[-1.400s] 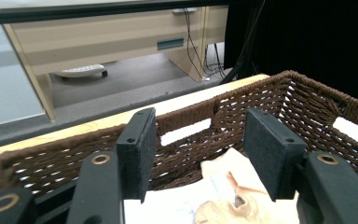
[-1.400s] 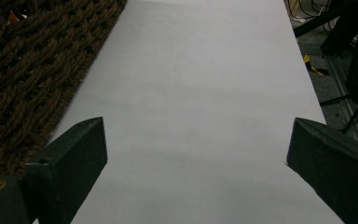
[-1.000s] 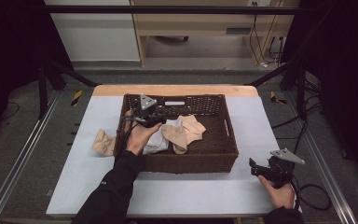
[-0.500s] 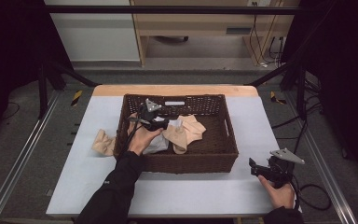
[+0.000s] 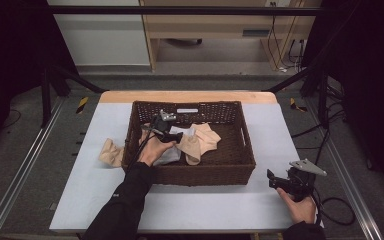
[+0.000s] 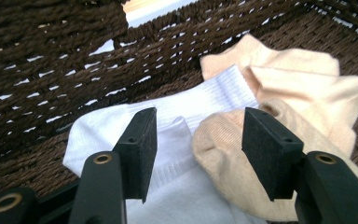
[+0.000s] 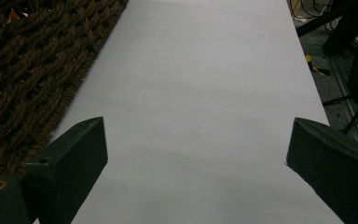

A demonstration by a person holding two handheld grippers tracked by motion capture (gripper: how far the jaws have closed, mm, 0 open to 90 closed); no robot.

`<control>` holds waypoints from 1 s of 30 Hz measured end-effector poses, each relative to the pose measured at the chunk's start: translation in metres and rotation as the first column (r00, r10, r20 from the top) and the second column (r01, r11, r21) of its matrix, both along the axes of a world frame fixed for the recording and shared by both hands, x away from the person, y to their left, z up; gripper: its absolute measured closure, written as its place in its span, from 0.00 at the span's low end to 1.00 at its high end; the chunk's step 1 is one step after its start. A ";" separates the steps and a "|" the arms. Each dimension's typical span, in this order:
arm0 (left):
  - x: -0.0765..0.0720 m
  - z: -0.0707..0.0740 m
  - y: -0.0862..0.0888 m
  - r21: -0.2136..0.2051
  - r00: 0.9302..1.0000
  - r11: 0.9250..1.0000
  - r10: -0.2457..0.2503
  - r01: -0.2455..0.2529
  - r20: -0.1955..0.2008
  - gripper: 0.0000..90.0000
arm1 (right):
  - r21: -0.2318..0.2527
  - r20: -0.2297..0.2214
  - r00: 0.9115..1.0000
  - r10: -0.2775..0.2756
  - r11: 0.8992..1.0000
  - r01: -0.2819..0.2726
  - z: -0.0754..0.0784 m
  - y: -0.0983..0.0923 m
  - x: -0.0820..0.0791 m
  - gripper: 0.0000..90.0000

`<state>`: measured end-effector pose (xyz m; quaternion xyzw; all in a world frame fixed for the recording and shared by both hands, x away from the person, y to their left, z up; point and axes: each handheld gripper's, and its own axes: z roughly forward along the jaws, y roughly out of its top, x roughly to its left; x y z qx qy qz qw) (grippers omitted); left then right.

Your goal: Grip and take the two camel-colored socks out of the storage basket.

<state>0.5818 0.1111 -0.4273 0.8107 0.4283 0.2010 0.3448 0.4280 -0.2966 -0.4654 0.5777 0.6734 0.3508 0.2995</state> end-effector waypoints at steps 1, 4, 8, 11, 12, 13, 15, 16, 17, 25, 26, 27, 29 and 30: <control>0.000 -0.001 0.000 0.006 1.000 1.000 0.000 0.000 -0.008 0.50 | 0.000 0.001 1.000 0.000 1.000 0.000 0.000 0.000 0.000 0.06; 0.000 -0.002 -0.002 0.021 1.000 1.000 -0.007 0.007 -0.011 0.50 | 0.000 0.002 1.000 0.000 1.000 0.000 0.000 0.000 0.000 0.06; 0.001 -0.003 -0.003 0.029 1.000 1.000 -0.011 0.012 -0.028 0.53 | 0.001 0.000 1.000 0.001 1.000 -0.001 0.000 0.000 0.000 0.06; 0.001 -0.005 -0.004 0.039 0.999 0.999 -0.017 0.019 -0.051 0.57 | 0.002 -0.001 1.000 0.002 1.000 -0.002 0.000 0.000 0.000 0.06; 0.002 -0.006 -0.005 0.036 0.998 0.999 -0.023 0.025 -0.062 0.59 | 0.002 0.000 1.000 0.001 1.000 -0.001 0.000 0.000 0.000 0.06; 0.002 -0.006 -0.006 0.036 0.997 0.999 -0.032 0.034 -0.068 0.60 | 0.002 0.000 1.000 0.002 1.000 -0.002 0.000 0.000 0.000 0.06; 0.001 -0.006 -0.008 0.053 0.996 0.997 -0.053 0.057 -0.069 0.65 | 0.002 -0.001 1.000 0.002 1.000 -0.002 0.000 0.000 0.000 0.06; 0.000 -0.006 -0.009 0.065 0.996 0.996 -0.062 0.067 -0.064 0.68 | 0.002 -0.001 1.000 0.002 1.000 -0.002 0.000 0.000 0.000 0.06; 0.000 -0.004 -0.009 0.077 0.996 0.994 -0.070 0.075 -0.061 0.72 | 0.001 -0.001 1.000 0.002 1.000 -0.002 0.000 0.000 0.000 0.06; -0.003 0.003 -0.008 0.056 0.994 0.994 -0.096 0.099 -0.045 0.92 | 0.002 -0.002 1.000 0.000 1.000 0.000 0.000 0.000 0.000 0.06; -0.004 0.004 -0.008 0.049 0.995 0.994 -0.095 0.097 -0.038 0.93 | 0.000 -0.001 1.000 0.000 1.000 0.000 0.000 0.000 0.000 0.06; -0.004 0.004 -0.008 0.049 0.995 0.994 -0.095 0.097 -0.038 0.93 | 0.000 -0.001 1.000 0.000 1.000 0.000 0.000 0.000 0.000 0.06; -0.006 0.010 -0.006 0.011 0.994 0.994 -0.105 0.105 -0.011 0.94 | 0.001 -0.001 1.000 0.001 1.000 -0.001 0.000 0.000 0.000 0.06; -0.008 0.012 -0.006 -0.015 0.995 0.994 -0.104 0.104 0.004 0.94 | 0.001 -0.001 1.000 0.001 1.000 -0.001 0.000 0.000 0.000 0.06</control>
